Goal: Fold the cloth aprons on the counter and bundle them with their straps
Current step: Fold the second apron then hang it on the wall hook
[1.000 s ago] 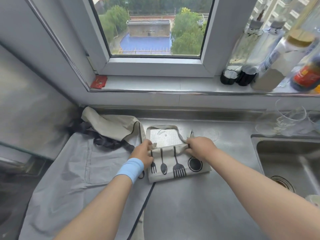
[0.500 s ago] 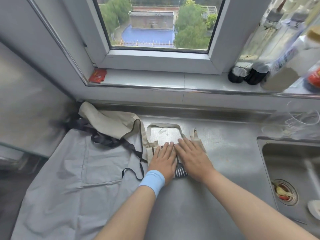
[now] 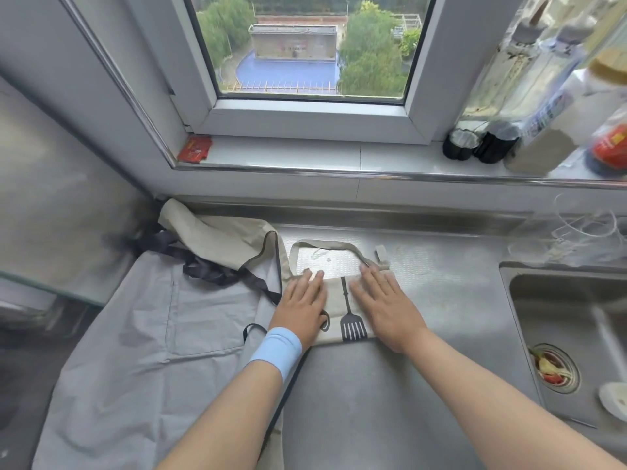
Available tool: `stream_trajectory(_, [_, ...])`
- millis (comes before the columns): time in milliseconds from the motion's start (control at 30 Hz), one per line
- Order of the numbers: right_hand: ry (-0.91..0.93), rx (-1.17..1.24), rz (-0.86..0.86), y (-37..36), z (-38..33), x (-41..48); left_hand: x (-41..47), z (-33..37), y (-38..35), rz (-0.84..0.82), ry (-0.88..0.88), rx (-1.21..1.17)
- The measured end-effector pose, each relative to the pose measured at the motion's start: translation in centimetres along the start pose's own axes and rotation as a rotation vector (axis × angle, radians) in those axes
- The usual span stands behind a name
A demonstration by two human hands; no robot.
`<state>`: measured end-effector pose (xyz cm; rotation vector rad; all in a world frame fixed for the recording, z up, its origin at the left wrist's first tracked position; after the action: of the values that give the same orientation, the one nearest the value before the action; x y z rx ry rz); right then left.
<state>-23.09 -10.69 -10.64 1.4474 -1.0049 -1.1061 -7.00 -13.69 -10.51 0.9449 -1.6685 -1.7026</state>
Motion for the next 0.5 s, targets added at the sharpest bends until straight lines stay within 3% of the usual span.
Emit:
stream_trajectory(133, [0.167,0.008,-0.028,1.3,-1.8,-1.6,-0.4,0.9,1.4,0.061,-0.037,-0.062])
stream_trajectory(267, [0.203,-0.05,-0.069,1.2,-1.4,-2.1,-1.8,-0.2,0.8,-0.005,0.013,-0.221])
stream_trajectory(367, [0.253,-0.067,-0.002,1.8,-1.4,-1.8,-2.5,-0.6,1.2,-0.076,-0.035,-0.275])
stream_trajectory(500, [0.155,-0.063,0.023,3.2,-0.7,-0.5,-2.1,-2.5,1.2,-0.105,0.097,-0.443])
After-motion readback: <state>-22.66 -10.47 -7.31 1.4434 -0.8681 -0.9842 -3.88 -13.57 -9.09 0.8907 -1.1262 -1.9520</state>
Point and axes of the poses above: each hand's wrist, its own x-axis towards the middle knuckle, its own y-axis out of the back of the hand, z = x × y, the point moved 7 cm from there along x, towards the middle knuckle, and after that the axes turned 7 degrees about z, right-handed, at the moved point
